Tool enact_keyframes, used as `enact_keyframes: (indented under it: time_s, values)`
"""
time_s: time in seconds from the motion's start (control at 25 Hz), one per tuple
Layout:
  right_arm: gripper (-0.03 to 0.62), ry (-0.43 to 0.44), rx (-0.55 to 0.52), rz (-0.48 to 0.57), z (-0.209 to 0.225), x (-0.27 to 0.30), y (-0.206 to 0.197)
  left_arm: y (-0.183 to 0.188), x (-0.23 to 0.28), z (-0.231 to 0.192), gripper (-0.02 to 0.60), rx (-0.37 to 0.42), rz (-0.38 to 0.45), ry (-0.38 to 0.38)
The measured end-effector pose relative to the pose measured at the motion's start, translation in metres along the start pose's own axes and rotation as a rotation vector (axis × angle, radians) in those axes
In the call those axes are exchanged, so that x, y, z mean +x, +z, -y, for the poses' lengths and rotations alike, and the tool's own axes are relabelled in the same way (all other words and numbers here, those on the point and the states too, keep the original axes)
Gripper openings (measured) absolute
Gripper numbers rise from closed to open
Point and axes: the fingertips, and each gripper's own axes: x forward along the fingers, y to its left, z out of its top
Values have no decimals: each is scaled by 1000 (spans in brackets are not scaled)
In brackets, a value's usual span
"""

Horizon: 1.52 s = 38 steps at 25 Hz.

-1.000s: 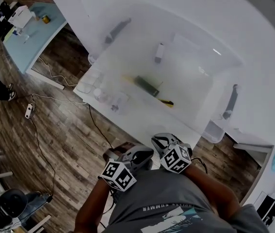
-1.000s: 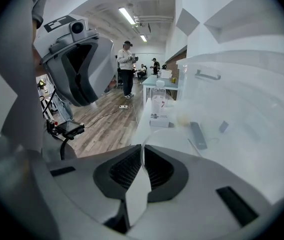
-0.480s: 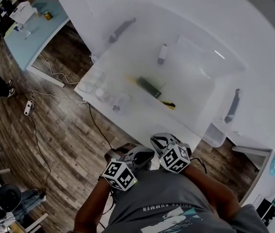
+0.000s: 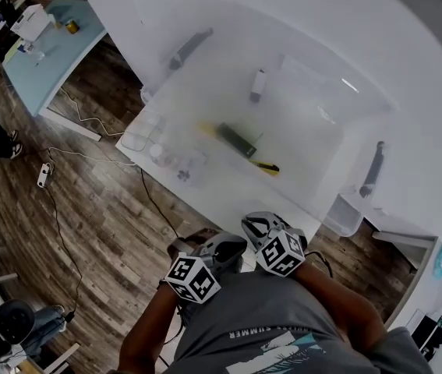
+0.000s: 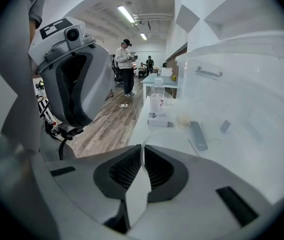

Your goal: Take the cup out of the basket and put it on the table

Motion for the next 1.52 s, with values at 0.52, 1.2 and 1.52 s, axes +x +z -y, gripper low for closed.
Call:
enact_keyframes:
  time_s: [0.52,1.2,1.52]
  values:
    - [32,-2,-10,-78,6,17,-22,-14,3,-8,15,-45,-12,6]
    - [32,30,-35,-213,4,39,-56,-23,4,-7,15,-82,-25,4]
    - [34,42,-66,-212,4,44,-54,-27,2,-8,15,-88,-27,9]
